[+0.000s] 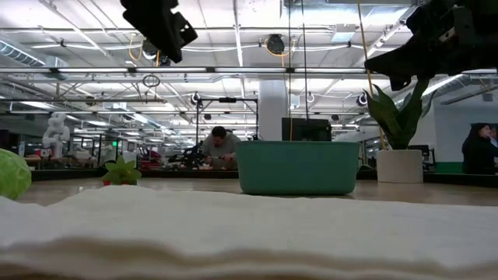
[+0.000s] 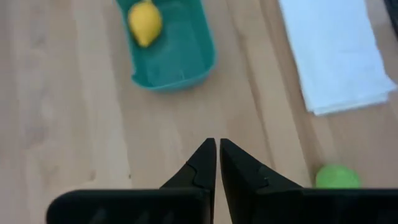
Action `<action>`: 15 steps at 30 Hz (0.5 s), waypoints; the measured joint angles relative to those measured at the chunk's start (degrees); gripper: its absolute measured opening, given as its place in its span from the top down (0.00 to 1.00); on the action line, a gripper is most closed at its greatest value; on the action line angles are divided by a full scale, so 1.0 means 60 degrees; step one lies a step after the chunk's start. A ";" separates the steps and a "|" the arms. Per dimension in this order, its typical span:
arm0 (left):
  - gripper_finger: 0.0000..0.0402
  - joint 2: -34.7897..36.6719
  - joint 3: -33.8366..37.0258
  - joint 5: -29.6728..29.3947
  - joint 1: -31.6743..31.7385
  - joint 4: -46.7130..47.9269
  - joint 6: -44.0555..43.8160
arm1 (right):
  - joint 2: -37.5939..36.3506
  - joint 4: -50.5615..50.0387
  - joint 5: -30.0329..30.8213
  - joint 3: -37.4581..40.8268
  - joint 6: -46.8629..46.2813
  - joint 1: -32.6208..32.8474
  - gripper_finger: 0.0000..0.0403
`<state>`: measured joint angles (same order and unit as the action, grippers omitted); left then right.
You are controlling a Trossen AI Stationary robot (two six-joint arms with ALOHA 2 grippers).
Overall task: Pick and placing Produce into tupperware
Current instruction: Put the red strawberry into the blue bin
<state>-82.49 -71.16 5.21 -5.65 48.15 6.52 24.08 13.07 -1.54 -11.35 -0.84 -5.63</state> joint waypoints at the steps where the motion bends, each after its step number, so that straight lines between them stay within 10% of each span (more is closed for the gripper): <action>1: 0.94 -0.0033 0.0000 0.0177 0.0000 0.0072 0.0150 | 0.0000 -0.0001 0.0000 0.0000 0.0000 0.0000 1.00; 15: 0.94 -0.0133 -0.0015 0.0641 0.0066 0.0924 -0.0636 | 0.0007 0.0002 0.0000 0.0000 0.0000 -0.0001 1.00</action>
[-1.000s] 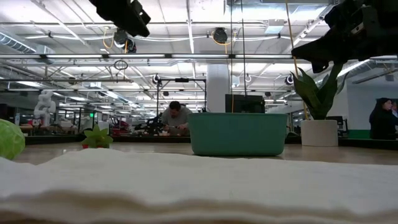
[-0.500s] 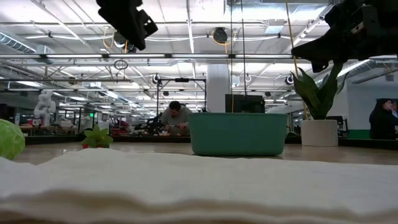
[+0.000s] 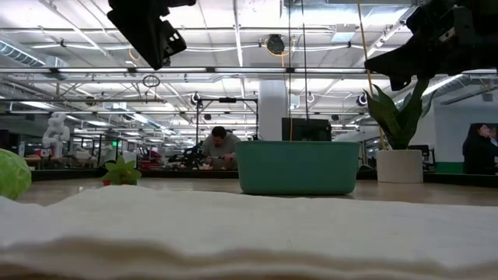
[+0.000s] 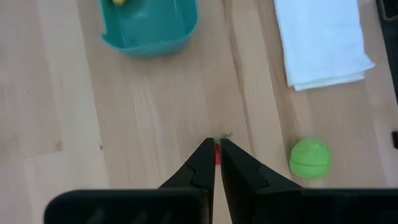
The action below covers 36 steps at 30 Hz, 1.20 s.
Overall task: Pick and placing Produce into tupperware
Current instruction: Put the red strawberry into the blue bin
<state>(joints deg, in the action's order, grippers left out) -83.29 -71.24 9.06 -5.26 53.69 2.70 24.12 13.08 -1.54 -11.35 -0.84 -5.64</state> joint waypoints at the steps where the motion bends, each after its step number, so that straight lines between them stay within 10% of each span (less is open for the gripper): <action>1: 0.94 -0.0004 0.0000 0.0000 0.0000 0.0033 -0.0015 | 0.0000 0.0004 0.0000 0.0000 0.0000 0.0001 1.00; 36: 0.91 0.0000 0.0011 -0.0624 -0.0004 0.0587 0.0280 | 0.0001 0.0000 0.0000 0.0000 -0.0025 -0.0001 1.00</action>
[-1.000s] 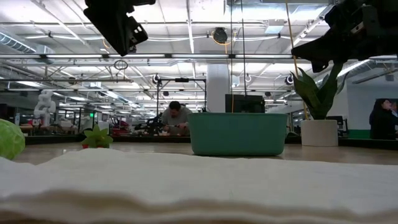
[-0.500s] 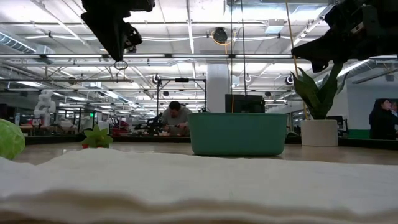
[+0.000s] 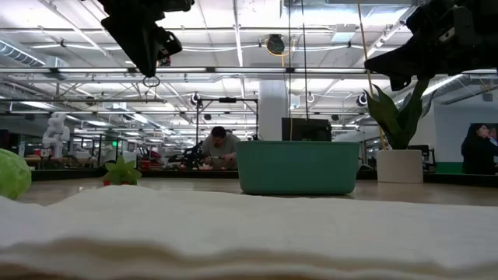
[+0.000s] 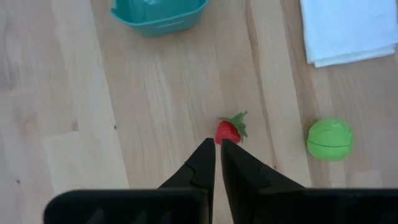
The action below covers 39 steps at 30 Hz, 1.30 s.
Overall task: Pick and placing Produce into tupperware
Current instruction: Put the red strawberry into the blue bin
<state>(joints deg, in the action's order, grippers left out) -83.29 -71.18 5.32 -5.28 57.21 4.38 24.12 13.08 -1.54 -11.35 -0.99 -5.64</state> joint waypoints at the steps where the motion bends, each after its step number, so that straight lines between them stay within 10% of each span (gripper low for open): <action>1: 0.89 0.0000 0.0000 -0.0084 0.0000 0.0000 0.0001 | 0.0000 -0.0004 0.0000 0.0000 -0.0002 -0.0002 1.00; 17: 0.37 0.0000 0.0000 -0.0141 -0.0015 0.0000 0.0000 | 0.0003 -0.0004 -0.0001 0.0000 -0.0004 0.0001 1.00; 39: 0.32 -0.0299 0.0262 -0.0410 -0.0774 -0.1367 0.3232 | 0.0015 -0.0004 -0.0003 0.0000 -0.0011 -0.0001 1.00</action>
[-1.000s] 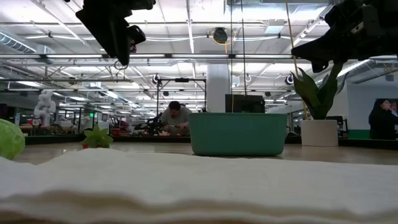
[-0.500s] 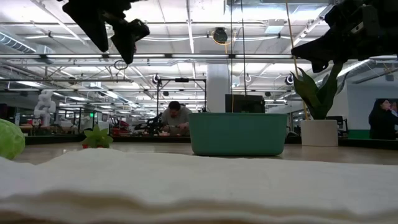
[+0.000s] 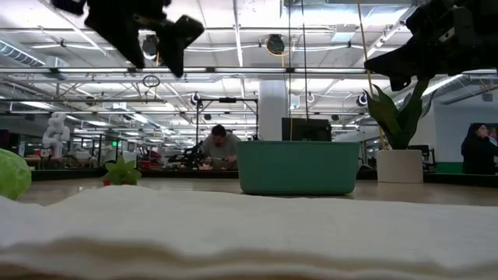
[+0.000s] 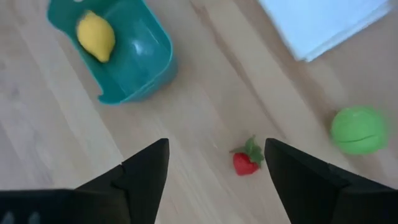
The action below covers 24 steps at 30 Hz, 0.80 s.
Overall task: Pick and placing Produce into tupperware
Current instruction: Put the red strawberry into the blue bin
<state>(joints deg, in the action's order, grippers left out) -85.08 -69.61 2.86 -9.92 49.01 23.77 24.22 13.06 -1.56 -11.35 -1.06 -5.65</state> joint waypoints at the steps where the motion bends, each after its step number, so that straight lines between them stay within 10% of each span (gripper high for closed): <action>1: 0.32 -0.0044 0.0108 -0.0121 0.0000 0.0106 0.0032 | 0.0028 -0.0002 0.0001 0.0000 0.0001 0.0003 1.00; 24: 0.32 -0.0236 0.2736 0.0301 -0.0012 -0.2428 -0.0778 | 0.0148 0.0000 0.0002 0.0000 0.0001 0.0002 1.00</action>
<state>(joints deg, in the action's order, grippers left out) -86.49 -53.19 4.67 -10.00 34.44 19.11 25.10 13.06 -1.55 -11.35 -1.05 -5.63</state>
